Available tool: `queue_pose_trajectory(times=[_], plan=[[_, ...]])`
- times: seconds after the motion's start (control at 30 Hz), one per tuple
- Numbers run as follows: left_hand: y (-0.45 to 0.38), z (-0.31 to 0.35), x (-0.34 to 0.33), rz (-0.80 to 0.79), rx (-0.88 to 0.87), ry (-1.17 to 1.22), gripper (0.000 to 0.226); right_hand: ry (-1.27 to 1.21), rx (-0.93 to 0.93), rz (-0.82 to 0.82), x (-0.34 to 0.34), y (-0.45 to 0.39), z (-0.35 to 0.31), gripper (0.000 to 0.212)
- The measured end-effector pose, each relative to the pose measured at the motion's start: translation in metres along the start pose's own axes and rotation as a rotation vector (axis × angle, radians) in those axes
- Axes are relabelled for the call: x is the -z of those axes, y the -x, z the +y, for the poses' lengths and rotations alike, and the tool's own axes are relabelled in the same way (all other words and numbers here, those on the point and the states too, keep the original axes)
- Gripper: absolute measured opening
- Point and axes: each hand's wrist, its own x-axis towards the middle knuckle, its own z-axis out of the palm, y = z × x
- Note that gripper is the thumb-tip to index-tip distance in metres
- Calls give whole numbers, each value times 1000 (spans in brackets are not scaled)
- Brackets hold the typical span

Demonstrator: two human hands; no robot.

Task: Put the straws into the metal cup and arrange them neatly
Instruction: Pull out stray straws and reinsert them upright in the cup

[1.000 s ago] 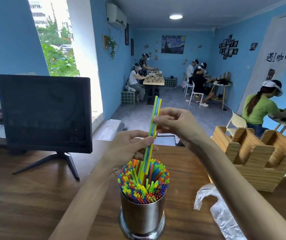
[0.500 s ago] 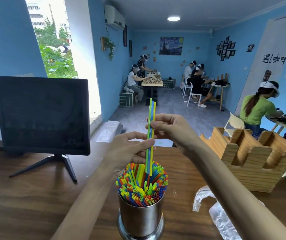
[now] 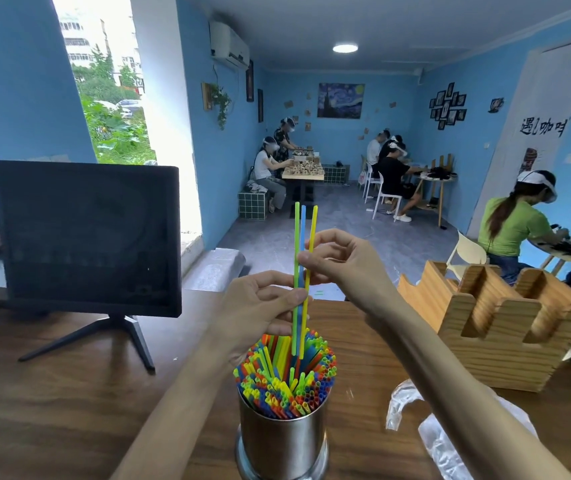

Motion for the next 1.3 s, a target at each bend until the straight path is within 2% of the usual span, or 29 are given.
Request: queue_pose_trajectory(times=[0.17, 0.4, 0.63, 0.87, 1.1, 1.3], plan=[[2, -1, 0, 23, -17, -40, 18, 68, 25, -34, -3, 3, -3, 20], [6, -1, 2, 4, -24, -78, 30, 125, 37, -72, -5, 9, -5, 12], [10, -1, 5, -40, -46, -90, 24, 105, 29, -67, -6, 13, -3, 10], [14, 2, 3, -12, -93, -73, 18, 73, 53, 16, -7, 14, -2, 17], [16, 3, 1, 4, -138, -63, 17, 34, 50, 13, -6, 16, -5, 37], [11, -7, 7, 114, -317, -211, 14, -62, -61, 61, -6, 14, -7, 57]])
